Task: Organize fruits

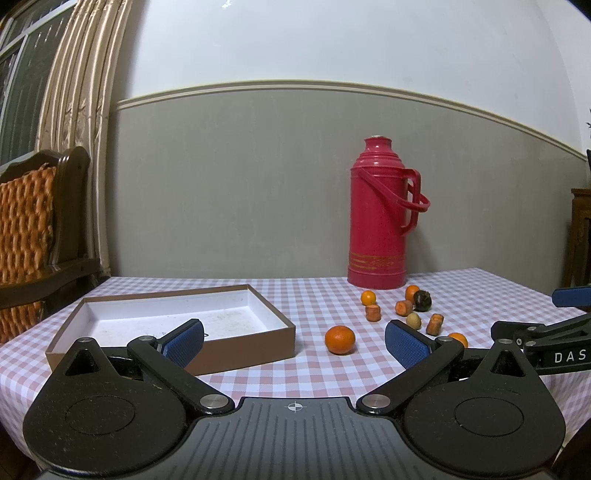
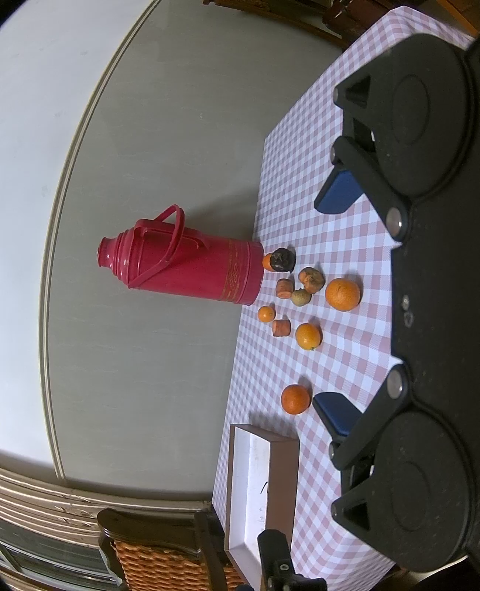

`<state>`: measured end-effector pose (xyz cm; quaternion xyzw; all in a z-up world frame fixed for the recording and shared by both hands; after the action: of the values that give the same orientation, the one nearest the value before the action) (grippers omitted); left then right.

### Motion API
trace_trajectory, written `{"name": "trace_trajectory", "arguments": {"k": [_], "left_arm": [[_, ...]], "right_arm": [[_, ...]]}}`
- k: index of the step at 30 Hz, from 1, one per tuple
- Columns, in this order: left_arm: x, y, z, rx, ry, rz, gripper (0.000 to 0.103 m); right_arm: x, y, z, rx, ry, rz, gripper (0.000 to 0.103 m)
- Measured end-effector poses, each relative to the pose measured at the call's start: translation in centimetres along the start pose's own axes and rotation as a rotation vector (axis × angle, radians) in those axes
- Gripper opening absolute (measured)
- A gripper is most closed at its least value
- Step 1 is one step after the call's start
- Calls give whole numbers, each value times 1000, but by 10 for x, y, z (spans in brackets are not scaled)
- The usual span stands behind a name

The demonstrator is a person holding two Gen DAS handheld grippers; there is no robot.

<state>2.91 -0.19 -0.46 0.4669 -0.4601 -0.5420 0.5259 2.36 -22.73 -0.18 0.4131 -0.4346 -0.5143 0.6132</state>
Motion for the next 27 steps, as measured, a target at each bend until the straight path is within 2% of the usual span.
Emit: {"name": "trace_trajectory", "arguments": {"k": [13, 19, 24, 27], "left_arm": [[-3, -2, 0, 1, 9, 6, 103], [2, -1, -3, -11, 39, -38, 103], [3, 2, -20, -17, 27, -17, 103], [10, 0, -37, -20, 16, -38, 103]], "right_arm": [[0, -1, 0, 3, -4, -3, 97], [-1, -2, -4, -29, -2, 14, 97], [6, -3, -18, -57, 4, -24, 97], [7, -9, -37, -79, -6, 6, 91]]}}
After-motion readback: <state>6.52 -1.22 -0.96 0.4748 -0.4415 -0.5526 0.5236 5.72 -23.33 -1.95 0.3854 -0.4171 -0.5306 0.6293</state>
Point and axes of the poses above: each gripper's, at about its wrist camera, not at the fingertips, and z roughly against the way its jaws point, x to its right, y to its top, the point moved 3 cm from there along -z, roughly the way its jaws point, and after that the axes turned 3 degrees about x, right-handed, at the moved point
